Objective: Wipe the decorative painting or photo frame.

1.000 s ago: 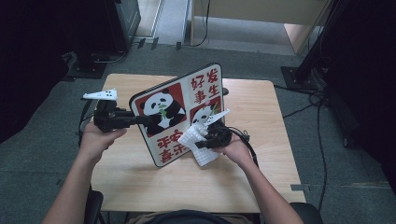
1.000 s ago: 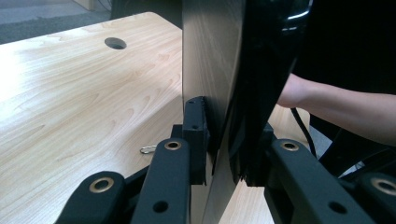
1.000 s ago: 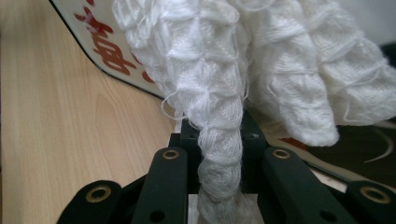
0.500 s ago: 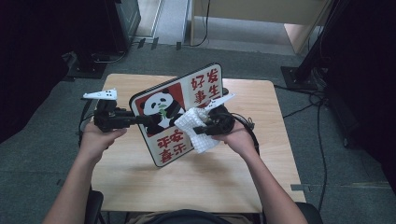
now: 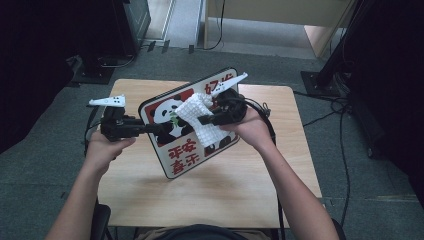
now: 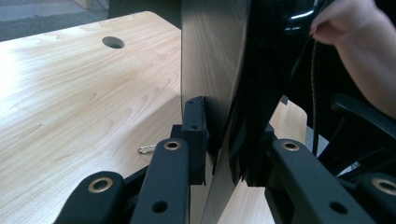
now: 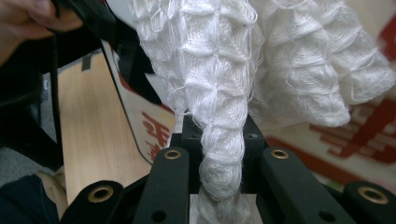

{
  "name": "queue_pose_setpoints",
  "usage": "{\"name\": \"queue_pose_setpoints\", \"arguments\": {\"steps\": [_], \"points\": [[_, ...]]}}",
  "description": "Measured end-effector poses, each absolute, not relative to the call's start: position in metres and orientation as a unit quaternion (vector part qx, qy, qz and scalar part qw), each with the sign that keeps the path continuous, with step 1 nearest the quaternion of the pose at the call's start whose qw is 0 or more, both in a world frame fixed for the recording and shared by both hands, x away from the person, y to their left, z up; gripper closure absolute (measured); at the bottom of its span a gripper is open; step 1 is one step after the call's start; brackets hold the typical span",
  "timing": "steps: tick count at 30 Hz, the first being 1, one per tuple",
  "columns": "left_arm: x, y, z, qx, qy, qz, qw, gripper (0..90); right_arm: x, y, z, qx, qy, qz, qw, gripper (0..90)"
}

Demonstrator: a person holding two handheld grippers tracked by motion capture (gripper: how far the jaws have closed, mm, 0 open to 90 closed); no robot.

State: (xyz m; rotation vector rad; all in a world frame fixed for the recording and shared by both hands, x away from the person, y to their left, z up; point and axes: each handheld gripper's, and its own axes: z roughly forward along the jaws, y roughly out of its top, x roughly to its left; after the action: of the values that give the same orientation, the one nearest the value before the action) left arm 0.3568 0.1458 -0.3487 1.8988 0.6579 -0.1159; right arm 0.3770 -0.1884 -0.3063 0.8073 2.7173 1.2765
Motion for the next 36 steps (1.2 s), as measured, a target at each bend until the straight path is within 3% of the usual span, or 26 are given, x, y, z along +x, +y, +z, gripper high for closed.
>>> {"name": "queue_pose_setpoints", "arguments": {"steps": [14, 36], "points": [[0.358, 0.146, -0.349, 0.796, 0.275, -0.052, 0.537, 75.6, 0.388, -0.154, -0.256, 0.239, 0.877, 0.415, 0.037, 78.5], [0.358, 0.147, -0.349, 0.798, 0.272, -0.052, 0.535, 75.9, 0.394, -0.147, -0.277, 0.238, 0.883, 0.403, 0.024, 77.4]]}}
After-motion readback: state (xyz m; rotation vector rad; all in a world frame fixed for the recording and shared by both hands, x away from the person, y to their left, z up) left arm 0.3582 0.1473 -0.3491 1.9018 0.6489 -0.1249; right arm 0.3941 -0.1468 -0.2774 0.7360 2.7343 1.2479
